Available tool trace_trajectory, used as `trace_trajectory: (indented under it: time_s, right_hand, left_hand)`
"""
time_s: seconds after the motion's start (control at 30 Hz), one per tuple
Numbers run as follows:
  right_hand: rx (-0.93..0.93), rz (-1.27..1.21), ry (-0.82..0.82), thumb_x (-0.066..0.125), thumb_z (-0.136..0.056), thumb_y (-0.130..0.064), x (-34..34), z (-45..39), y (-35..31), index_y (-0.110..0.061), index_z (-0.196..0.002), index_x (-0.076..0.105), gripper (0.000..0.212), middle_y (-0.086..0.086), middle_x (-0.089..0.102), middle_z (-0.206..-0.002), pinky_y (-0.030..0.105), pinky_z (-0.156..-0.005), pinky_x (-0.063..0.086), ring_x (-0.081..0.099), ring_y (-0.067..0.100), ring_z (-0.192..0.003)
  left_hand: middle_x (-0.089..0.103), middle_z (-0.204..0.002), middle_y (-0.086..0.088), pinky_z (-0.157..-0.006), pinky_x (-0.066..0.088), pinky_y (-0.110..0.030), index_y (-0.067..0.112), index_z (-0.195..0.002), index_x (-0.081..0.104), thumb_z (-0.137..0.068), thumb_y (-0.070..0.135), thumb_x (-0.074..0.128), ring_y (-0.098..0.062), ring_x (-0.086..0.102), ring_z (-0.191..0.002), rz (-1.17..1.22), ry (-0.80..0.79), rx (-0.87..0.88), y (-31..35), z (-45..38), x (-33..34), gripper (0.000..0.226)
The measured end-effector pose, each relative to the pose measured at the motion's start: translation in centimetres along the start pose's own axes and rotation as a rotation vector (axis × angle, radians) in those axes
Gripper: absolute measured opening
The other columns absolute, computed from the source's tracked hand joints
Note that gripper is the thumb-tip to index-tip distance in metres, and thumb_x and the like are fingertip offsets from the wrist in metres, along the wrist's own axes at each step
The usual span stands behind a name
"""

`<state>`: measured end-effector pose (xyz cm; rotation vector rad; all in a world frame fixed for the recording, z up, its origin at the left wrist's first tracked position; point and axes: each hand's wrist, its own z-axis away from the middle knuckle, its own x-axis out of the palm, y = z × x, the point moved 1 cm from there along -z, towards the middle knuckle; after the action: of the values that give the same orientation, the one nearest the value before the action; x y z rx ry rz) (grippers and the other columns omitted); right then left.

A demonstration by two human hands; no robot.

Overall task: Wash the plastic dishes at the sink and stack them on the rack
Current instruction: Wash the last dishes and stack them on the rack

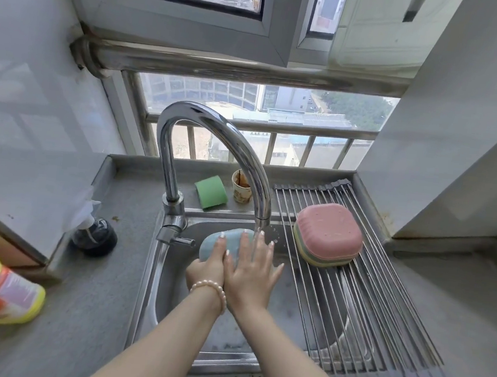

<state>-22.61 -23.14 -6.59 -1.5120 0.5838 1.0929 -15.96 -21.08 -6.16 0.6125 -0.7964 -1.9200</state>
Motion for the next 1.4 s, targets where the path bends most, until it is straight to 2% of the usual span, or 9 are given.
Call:
trace_trajectory:
  time_s: [0.1, 0.27, 0.43, 0.57, 0.7, 0.8, 1.07, 1.27, 1.4]
  right_hand:
    - [0.132, -0.056, -0.091, 0.013, -0.078, -0.074, -0.3, 0.4, 0.7, -0.038, -0.151, 0.012, 0.081, 0.009, 0.015, -0.157, 0.051, -0.108, 0.027, 0.016, 0.032, -0.141]
    - [0.420, -0.223, -0.172, 0.037, -0.085, -0.073, -1.8, -3.2, 2.0, -0.014, -0.124, 0.053, 0.073, 0.014, 0.056, -0.125, 0.037, -0.091, 0.042, 0.052, 0.033, -0.116]
    - [0.495, -0.476, -0.220, 0.046, -0.088, -0.064, -2.6, -5.1, 3.0, -0.002, -0.106, 0.068, 0.068, 0.016, 0.065, -0.117, 0.034, -0.094, 0.045, 0.058, 0.034, -0.111]
    - [0.479, -0.418, -0.175, 0.039, -0.100, -0.038, -3.3, -5.1, 3.1, 0.000, -0.108, 0.067, 0.048, 0.020, 0.063, -0.119, 0.032, -0.091, 0.042, 0.056, 0.036, -0.113]
    - [0.395, -0.311, -0.185, 0.039, -0.101, -0.033, -3.4, -4.8, 3.1, -0.004, -0.104, 0.069, 0.043, 0.019, 0.065, -0.116, 0.032, -0.089, 0.043, 0.058, 0.035, -0.111]
    - [0.302, -0.303, -0.191, 0.040, -0.099, -0.030, -3.6, -4.7, 2.5, -0.004, -0.099, 0.071, 0.040, 0.019, 0.067, -0.111, 0.032, -0.085, 0.043, 0.059, 0.034, -0.106]
    - [0.173, -0.177, -0.154, 0.042, -0.094, -0.027, -4.0, -4.5, 2.4, -0.011, -0.076, 0.066, 0.034, 0.016, 0.068, -0.092, 0.032, -0.070, 0.036, 0.059, 0.036, -0.098]
    - [0.126, 0.222, -0.042, 0.015, -0.087, -0.061, -1.8, -2.2, -0.6, -0.027, -0.135, 0.050, 0.069, 0.009, 0.036, -0.145, 0.055, -0.110, 0.012, 0.021, 0.029, -0.139]
    - [0.124, 0.199, -0.108, 0.022, -0.081, -0.067, -1.9, -2.4, -0.5, -0.029, -0.126, 0.054, 0.067, 0.007, 0.043, -0.135, 0.052, -0.103, 0.025, 0.032, 0.030, -0.130]
  left_hand:
    - [0.068, -0.083, -0.007, -0.086, 0.055, -0.040, 0.010, -0.072, 0.059, -0.064, 0.057, 0.079, -0.026, 0.067, -0.081, 0.061, 0.016, -0.040, -0.2, -0.2, -0.2, 0.051]
    - [0.062, -0.092, -0.010, -0.085, 0.054, -0.039, 0.009, -0.085, 0.055, -0.073, 0.058, 0.072, -0.027, 0.062, -0.084, 0.066, 0.028, -0.085, -0.5, 0.3, -0.6, 0.053]
    - [0.062, -0.103, -0.012, -0.082, 0.051, -0.037, 0.001, -0.102, 0.056, -0.081, 0.063, 0.059, -0.029, 0.062, -0.090, 0.028, -0.065, -0.135, -0.8, -0.8, -1.2, 0.066]
    - [0.055, -0.126, -0.020, -0.092, 0.041, -0.036, -0.001, -0.122, 0.052, -0.091, 0.054, 0.051, -0.035, 0.054, -0.113, -0.343, -0.003, 0.184, -0.9, -1.1, -1.1, 0.063]
    - [0.043, -0.137, -0.011, -0.102, 0.033, -0.036, 0.025, -0.142, 0.038, -0.087, 0.064, 0.046, -0.031, 0.039, -0.126, -0.924, -0.052, 0.627, -0.6, 0.0, -0.8, 0.067]
    - [0.052, -0.132, -0.007, -0.098, 0.037, -0.037, 0.026, -0.136, 0.043, -0.081, 0.075, 0.043, -0.030, 0.047, -0.122, -1.070, -0.116, 0.653, 0.4, -0.1, 0.1, 0.074]
    - [0.064, -0.120, -0.011, -0.087, 0.043, -0.028, 0.002, -0.119, 0.064, -0.075, 0.052, 0.071, -0.027, 0.060, -0.103, -0.590, -0.268, 0.100, 2.9, -3.0, 0.7, 0.067]
    - [0.064, -0.119, -0.018, -0.092, 0.044, -0.033, -0.006, -0.116, 0.061, -0.088, 0.038, 0.062, -0.030, 0.061, -0.109, -0.209, -0.128, -0.113, 0.8, -1.3, 1.7, 0.052]
    - [0.067, -0.107, -0.017, -0.091, 0.049, -0.036, -0.002, -0.098, 0.067, -0.091, 0.034, 0.052, -0.031, 0.063, -0.101, -0.166, -0.067, -0.047, 0.4, -0.4, 0.7, 0.040]
